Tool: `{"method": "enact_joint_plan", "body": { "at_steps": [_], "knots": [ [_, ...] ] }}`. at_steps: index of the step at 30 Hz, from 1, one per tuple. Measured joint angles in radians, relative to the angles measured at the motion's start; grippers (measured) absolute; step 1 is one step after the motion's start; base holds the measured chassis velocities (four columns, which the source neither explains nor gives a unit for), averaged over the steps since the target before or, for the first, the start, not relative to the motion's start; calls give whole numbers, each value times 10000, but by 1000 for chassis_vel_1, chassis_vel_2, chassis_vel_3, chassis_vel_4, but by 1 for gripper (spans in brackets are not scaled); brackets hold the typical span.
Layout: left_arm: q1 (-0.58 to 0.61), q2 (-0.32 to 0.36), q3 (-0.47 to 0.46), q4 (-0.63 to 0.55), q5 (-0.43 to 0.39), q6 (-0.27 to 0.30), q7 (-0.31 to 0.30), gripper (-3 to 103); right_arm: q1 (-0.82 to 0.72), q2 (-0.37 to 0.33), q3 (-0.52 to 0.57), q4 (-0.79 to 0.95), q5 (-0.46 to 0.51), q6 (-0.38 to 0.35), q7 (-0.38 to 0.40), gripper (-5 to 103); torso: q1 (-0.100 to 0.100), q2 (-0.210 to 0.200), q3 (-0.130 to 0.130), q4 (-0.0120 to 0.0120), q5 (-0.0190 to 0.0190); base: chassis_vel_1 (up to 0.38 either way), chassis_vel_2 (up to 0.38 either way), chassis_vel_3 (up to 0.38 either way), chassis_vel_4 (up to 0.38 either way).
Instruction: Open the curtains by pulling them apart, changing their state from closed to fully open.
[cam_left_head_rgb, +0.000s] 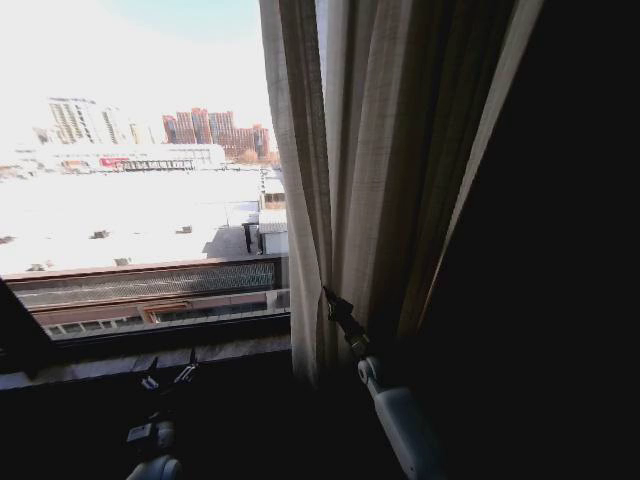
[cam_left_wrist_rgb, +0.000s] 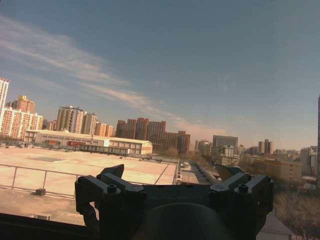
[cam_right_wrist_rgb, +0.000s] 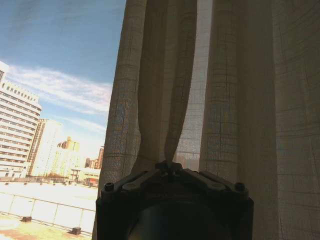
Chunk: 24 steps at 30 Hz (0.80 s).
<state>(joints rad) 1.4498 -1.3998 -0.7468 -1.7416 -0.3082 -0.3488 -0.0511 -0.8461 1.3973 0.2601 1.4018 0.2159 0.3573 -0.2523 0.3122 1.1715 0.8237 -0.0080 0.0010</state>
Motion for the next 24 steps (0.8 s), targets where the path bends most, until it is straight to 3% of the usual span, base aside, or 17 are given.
{"method": "enact_joint_plan", "body": {
  "at_steps": [7, 18, 24],
  "knots": [
    [0, -4, 7, 0, 0, 0, 0, 100, -78, -52, 42, 31, -5, -29, -19, 0, 1, 0, 0, -11, 8, -55, -58, 58, 65],
    [0, -5, 13, 0, 0, 0, 4, 100, -102, -61, 18, 54, 301, 142, 28, 0, 1, 0, 0, -9, 3, -204, -205, 200, 213],
    [0, -7, 15, 0, 0, 0, 9, 100, 27, -55, 33, -46, -193, 444, 177, 0, 1, 0, 0, -12, 9, -154, -134, 158, 127]
  ]
}}
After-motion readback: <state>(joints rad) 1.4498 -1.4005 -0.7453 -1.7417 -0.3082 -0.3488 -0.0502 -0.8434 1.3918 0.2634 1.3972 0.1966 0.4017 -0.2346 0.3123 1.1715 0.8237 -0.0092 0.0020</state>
